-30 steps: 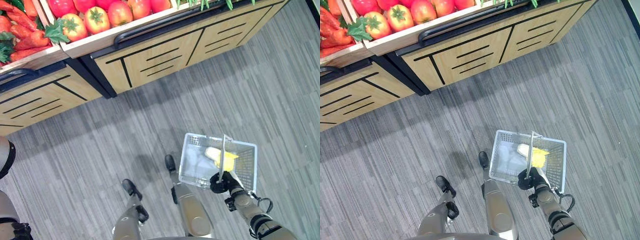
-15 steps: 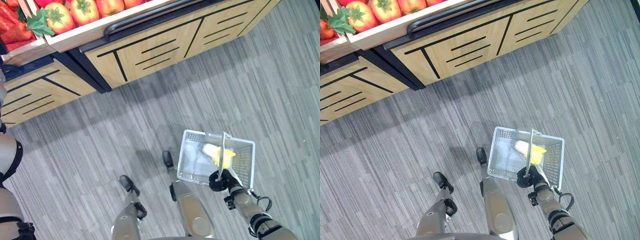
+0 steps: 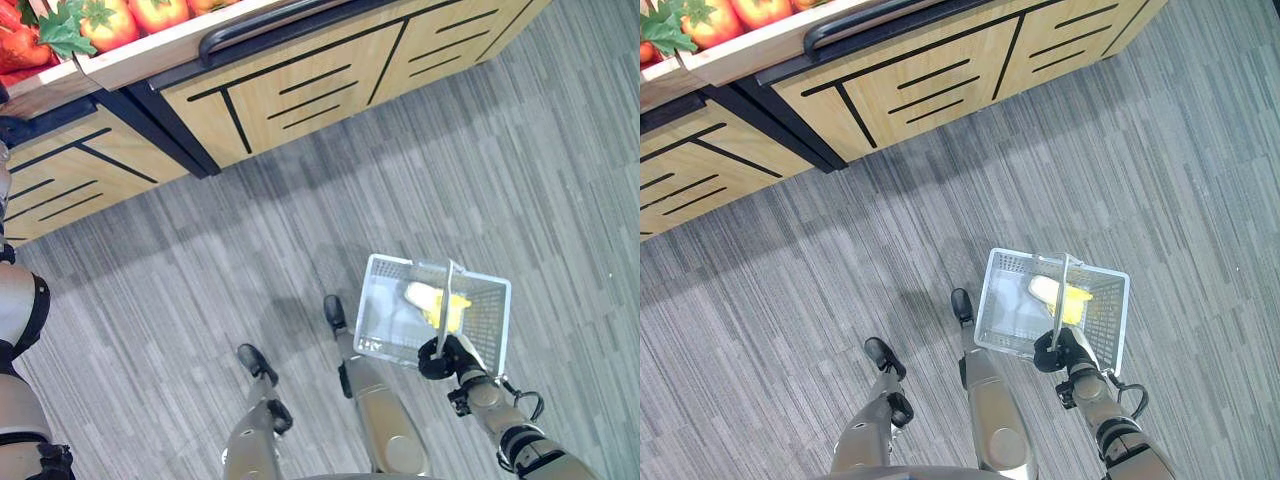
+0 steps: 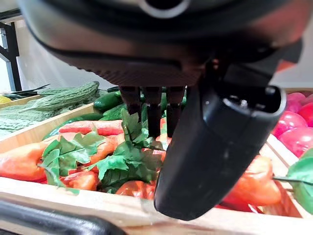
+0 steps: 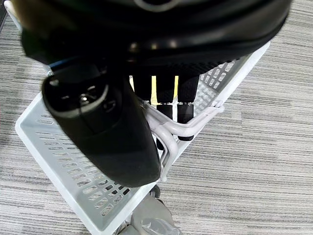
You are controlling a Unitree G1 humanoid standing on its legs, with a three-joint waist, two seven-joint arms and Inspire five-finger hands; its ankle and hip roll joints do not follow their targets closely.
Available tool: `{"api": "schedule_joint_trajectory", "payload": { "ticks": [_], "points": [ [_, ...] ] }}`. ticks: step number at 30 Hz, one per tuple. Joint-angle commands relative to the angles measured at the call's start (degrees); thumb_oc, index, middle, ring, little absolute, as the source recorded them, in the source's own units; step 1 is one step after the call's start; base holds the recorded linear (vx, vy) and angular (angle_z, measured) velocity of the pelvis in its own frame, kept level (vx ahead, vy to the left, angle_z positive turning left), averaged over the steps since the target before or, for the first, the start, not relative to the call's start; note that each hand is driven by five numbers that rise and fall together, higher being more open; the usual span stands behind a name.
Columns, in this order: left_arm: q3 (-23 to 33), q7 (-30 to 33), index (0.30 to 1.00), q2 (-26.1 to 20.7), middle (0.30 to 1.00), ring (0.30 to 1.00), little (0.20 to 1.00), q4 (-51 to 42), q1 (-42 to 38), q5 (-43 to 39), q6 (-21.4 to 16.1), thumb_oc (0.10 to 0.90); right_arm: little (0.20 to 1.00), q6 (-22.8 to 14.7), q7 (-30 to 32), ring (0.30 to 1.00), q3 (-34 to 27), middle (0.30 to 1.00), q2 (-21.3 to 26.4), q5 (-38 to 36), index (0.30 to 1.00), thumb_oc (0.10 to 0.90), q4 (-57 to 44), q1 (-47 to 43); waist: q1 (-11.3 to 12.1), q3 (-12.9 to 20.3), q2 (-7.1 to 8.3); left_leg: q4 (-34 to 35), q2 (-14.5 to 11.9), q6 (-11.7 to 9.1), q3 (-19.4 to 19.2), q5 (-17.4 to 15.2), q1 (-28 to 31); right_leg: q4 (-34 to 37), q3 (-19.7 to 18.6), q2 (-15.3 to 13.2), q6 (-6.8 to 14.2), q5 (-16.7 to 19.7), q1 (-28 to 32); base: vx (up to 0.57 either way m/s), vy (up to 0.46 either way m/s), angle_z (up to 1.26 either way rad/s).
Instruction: Get the vegetables into the basket
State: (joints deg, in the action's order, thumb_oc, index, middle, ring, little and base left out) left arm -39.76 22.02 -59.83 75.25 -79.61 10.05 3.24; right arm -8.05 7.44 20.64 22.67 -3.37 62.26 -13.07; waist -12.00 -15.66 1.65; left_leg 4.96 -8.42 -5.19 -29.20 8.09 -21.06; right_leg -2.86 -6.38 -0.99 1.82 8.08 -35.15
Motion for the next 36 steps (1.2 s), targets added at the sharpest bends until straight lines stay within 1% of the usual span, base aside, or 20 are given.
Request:
{"api": "schedule_joint_trajectory", "payload": {
  "ticks": [1, 11, 15, 23, 24, 26, 27, 28, 29, 30, 31, 32, 33, 36],
  "points": [
    [1.7, 1.6, 0.3, -3.7, 0.3, 0.3, 0.3, 2.0, -0.6, -0.1, 0.8, 0.4, 0.3, 2.1, -1.8, 0.3, 4.0, 0.3, -0.1, -0.2, 0.3, 0.4, 4.0, 5.9, -0.5, 2.4, -0.92, 0.0, -1.5, -4.5, 4.9, -0.6, -1.0, 7.0, -0.3, -1.4, 8.4, 5.5, 3.4, 0.0, 0.0, 0.0],
    [2.4, 1.5, 0.3, -3.1, 0.3, 0.3, 0.3, 1.0, 0.2, -0.3, 0.6, 0.4, 0.3, 2.2, -2.0, 0.3, 3.8, 0.3, 0.1, -0.3, 0.3, 0.4, 4.0, 6.1, -0.2, 2.4, -0.79, 0.0, -1.5, -4.5, 5.5, -0.5, -1.5, 7.1, 0.1, -1.2, 8.2, 5.3, 3.3, 0.0, 0.0, 0.0],
    [2.7, 2.3, 0.3, -3.3, 0.3, 0.3, 0.3, 0.1, -0.3, -1.2, 0.1, 0.4, 0.3, 2.2, -2.1, 0.3, 4.1, 0.3, 0.0, 0.1, 0.3, 0.4, 4.1, 6.2, 0.0, 2.5, -0.77, 0.0, -1.6, -4.5, 5.6, -0.5, -1.3, 7.1, 0.2, -1.1, 8.1, 5.3, 3.4, 0.0, 0.0, 0.0],
    [1.5, 4.2, 0.3, -5.5, 0.3, 0.3, 0.3, -2.0, -2.5, -2.5, -0.8, 0.4, 0.3, 2.5, -2.3, 0.3, 4.1, 0.3, 0.6, 0.9, 0.3, 0.4, 4.7, 7.2, 0.5, 3.9, -1.13, 0.0, -1.8, -4.6, 5.9, -0.9, 0.6, 7.1, 0.5, -1.3, 8.1, 4.6, 5.4, 0.0, 0.002, 0.0],
    [1.0, 4.0, 0.3, -5.9, 0.3, 0.3, 0.3, -2.1, -2.8, -2.1, -0.9, 0.4, 0.3, 2.6, -2.3, 0.3, 4.0, 0.3, 0.7, 1.2, 0.3, 0.4, 5.0, 7.3, 0.6, 4.6, -1.38, 0.0, -1.6, -4.5, 6.0, -1.1, 1.3, 7.1, 0.6, -1.3, 8.0, 4.6, 6.2, 0.0, 0.0, 0.0],
    [0.8, 3.9, 0.3, -6.2, 0.3, 0.3, 0.3, -2.1, -3.0, -1.9, -1.0, 0.4, 0.3, 2.6, -2.4, 0.3, 4.0, 0.3, 0.9, 1.4, 0.3, 0.4, 5.0, 7.3, 0.6, 4.9, -1.42, 0.0, -1.5, -4.5, 6.0, -1.2, 1.6, 7.1, 0.6, -1.4, 8.0, 4.5, 6.5, 0.02, 0.008, -0.01],
    [-0.7, 3.4, 0.3, -6.8, 0.3, 0.3, 0.3, -1.9, -4.1, -0.9, -0.9, 0.4, 0.3, 2.7, -2.7, 0.3, 3.9, 0.3, 1.2, 1.7, 0.3, 0.4, 5.5, 7.6, 0.6, 6.0, -1.75, 0.0, -1.4, -4.5, 5.9, -1.4, 2.4, 7.1, 0.7, -1.5, 8.1, 4.4, 7.4, -0.04, -0.044, -0.03],
    [-1.7, 3.0, 0.3, -7.1, 0.3, 0.3, 0.3, -1.7, -5.0, -0.4, -1.1, 0.4, 0.3, 2.8, -3.0, 0.3, 3.8, 0.3, 1.1, 2.2, 0.3, 0.4, 6.0, 8.1, 0.4, 6.3, -1.41, 0.0, -1.4, -4.0, 5.3, 0.3, 2.4, 6.6, 0.8, -1.5, 7.7, 5.4, 7.3, 0.05, 0.007, -0.02],
    [-1.8, 2.9, 0.3, -7.1, 0.3, 0.3, 0.3, -1.7, -5.0, -0.4, -1.2, 0.4, 0.3, 2.8, -3.0, 0.3, 3.8, 0.3, 1.1, 2.1, 0.3, 0.4, 6.0, 8.1, 0.7, 6.7, -1.78, 0.0, -1.4, -4.4, 6.0, -1.5, 3.0, 7.1, 0.7, -1.6, 8.1, 4.3, 8.1, 0.0, 0.0, 0.0],
    [-2.1, 2.9, 0.3, -7.1, 0.3, 0.3, 0.3, -1.8, -5.3, -0.2, -1.3, 0.4, 0.3, 2.8, -3.0, 0.3, 3.7, 0.3, 1.2, 2.3, 0.3, 0.4, 6.1, 8.2, 0.7, 7.0, -1.81, 0.0, -1.3, -4.4, 6.0, -1.6, 3.2, 7.1, 0.7, -1.6, 8.1, 4.2, 8.3, 0.0, 0.0, 0.0],
    [-2.5, 3.0, 0.3, -7.3, 0.3, 0.3, 0.3, -1.8, -5.7, 0.0, -1.3, 0.4, 0.3, 2.8, -3.0, 0.3, 3.7, 0.3, 1.3, 2.4, 0.3, 0.4, 6.2, 8.3, 0.5, 6.8, -1.48, 0.0, -1.2, -4.0, 5.4, 0.2, 2.8, 6.7, 1.0, -1.6, 7.7, 5.3, 7.7, 0.0, 0.0, 0.0],
    [-2.8, 2.9, 0.3, -7.5, 0.3, 0.3, 0.3, -1.9, -6.0, 0.2, -1.3, 0.4, 0.3, 2.8, -3.0, 0.3, 3.5, 0.3, 1.3, 2.5, 0.3, 0.4, 6.4, 8.5, 0.7, 7.6, -1.99, 0.0, -1.1, -4.4, 6.1, -1.6, 3.7, 7.1, 0.9, -1.7, 8.1, 4.1, 8.7, -0.07, -0.046, 0.02],
    [-2.9, 2.9, 0.3, -7.4, 0.3, 0.3, 0.3, -1.8, -6.2, 0.2, -1.3, 0.4, 0.3, 2.9, -2.9, 0.3, 3.5, 0.3, 1.4, 2.7, 0.3, 0.4, 6.5, 8.5, 0.5, 7.4, -1.58, 0.0, -1.1, -4.0, 5.5, 0.2, 3.3, 6.7, 1.1, -1.8, 7.6, 5.2, 8.2, 0.03, 0.01, 0.02],
    [-3.5, 2.8, 0.3, -7.6, 0.3, 0.3, 0.3, -2.1, -6.7, 0.2, -1.5, 0.4, 0.3, 3.0, -3.0, 0.3, 3.3, 0.3, 1.5, 2.8, 0.3, 0.4, 6.9, 8.8, 0.5, 7.9, -1.72, 0.0, -1.0, -3.9, 5.5, 0.1, 3.9, 6.8, 1.1, -1.9, 7.6, 5.0, 8.7, -0.02, -0.006, 0.02]
  ]
}}
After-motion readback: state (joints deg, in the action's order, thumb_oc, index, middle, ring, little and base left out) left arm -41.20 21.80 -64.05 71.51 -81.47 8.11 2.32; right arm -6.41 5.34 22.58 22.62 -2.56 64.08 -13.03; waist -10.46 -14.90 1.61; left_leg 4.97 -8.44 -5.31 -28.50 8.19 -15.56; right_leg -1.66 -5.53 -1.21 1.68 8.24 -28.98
